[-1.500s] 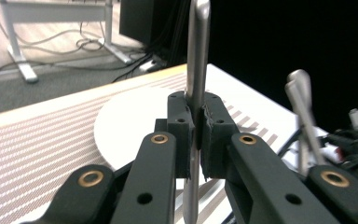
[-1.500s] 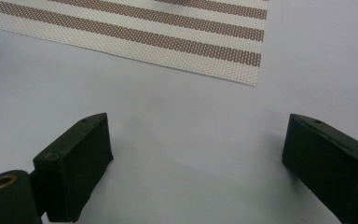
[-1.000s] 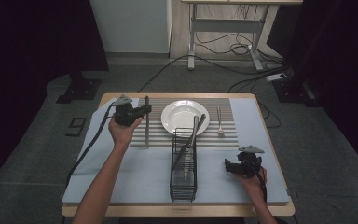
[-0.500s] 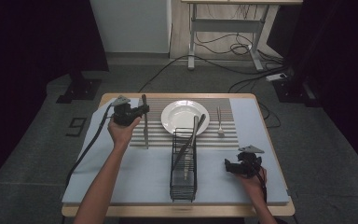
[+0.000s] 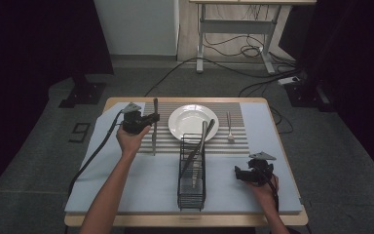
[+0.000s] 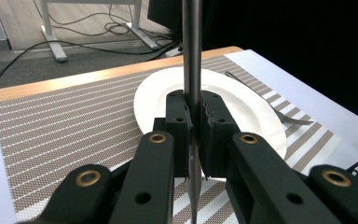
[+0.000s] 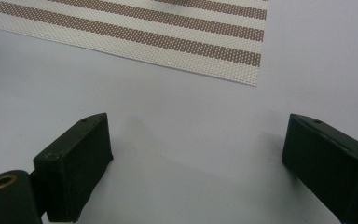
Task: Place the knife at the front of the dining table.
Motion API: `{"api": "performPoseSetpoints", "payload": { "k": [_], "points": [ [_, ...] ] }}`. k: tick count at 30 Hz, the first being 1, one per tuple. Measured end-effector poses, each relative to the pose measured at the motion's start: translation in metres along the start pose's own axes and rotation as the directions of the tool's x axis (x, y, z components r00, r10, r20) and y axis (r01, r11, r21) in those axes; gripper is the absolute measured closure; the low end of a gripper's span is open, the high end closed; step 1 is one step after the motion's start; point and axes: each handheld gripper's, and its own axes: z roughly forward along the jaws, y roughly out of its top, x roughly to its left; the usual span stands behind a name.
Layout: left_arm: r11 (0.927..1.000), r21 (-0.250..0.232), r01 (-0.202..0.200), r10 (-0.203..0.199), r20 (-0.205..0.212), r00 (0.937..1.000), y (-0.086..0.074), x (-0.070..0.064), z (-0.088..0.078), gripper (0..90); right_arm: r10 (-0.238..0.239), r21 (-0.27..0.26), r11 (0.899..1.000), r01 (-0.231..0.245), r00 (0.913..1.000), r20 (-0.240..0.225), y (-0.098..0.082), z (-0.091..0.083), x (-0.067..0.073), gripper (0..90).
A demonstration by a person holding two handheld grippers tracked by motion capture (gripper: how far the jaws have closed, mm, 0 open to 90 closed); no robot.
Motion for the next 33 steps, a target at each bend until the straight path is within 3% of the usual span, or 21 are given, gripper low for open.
{"api": "performPoseSetpoints", "payload": {
  "k": [7, 14, 18, 19, 20, 23, 28, 33],
  "points": [
    [0.9993, 0.005, 0.037, -0.037, 0.011, 0.9993, -0.011, 0.005, 0.004, 83.1, 0.000, 0.000, 1.000, 0.000, 1.0000, 0.000, 0.000, 0.000, 0.000, 7.9],
    [0.9996, 0.008, 0.026, -0.026, -0.008, 0.9996, -0.011, 0.003, 0.004, 83.3, 0.000, 0.000, 1.000, 0.000, 1.0000, 0.000, 0.000, 0.000, 0.000, 7.9],
    [0.9994, 0.016, 0.031, -0.030, -0.040, 0.9988, -0.009, 0.003, 0.001, 83.3, -0.001, 0.000, 1.000, 0.001, 1.0000, 0.000, 0.000, 0.000, 0.000, 7.9],
    [0.9993, 0.016, 0.033, -0.032, -0.055, 0.9980, -0.008, 0.003, 0.000, 83.7, -0.001, 0.000, 1.000, 0.001, 1.0000, 0.000, 0.000, 0.000, 0.000, 7.9],
    [0.9997, 0.019, 0.012, -0.010, -0.092, 0.9957, -0.005, 0.005, -0.002, 83.7, -0.001, 0.000, 1.000, 0.001, 1.0000, 0.000, 0.000, 0.000, 0.000, 7.9],
    [0.9995, 0.021, 0.025, -0.022, -0.114, 0.9932, -0.002, 0.010, -0.006, 83.8, -0.001, 0.000, 1.000, 0.001, 1.0000, 0.000, 0.000, 0.000, 0.000, 7.9],
    [0.9980, 0.004, 0.064, -0.063, -0.101, 0.9929, 0.000, 0.016, -0.003, 83.9, 0.000, 0.000, 1.000, 0.000, 1.0000, 0.000, 0.000, 0.000, 0.000, 7.9],
    [0.9959, 0.018, 0.088, -0.086, -0.099, 0.9913, -0.002, 0.021, 0.006, 84.0, -0.001, 0.000, 1.000, 0.001, 1.0000, -0.001, 0.000, 0.000, 0.000, 8.0]
  ]
}}
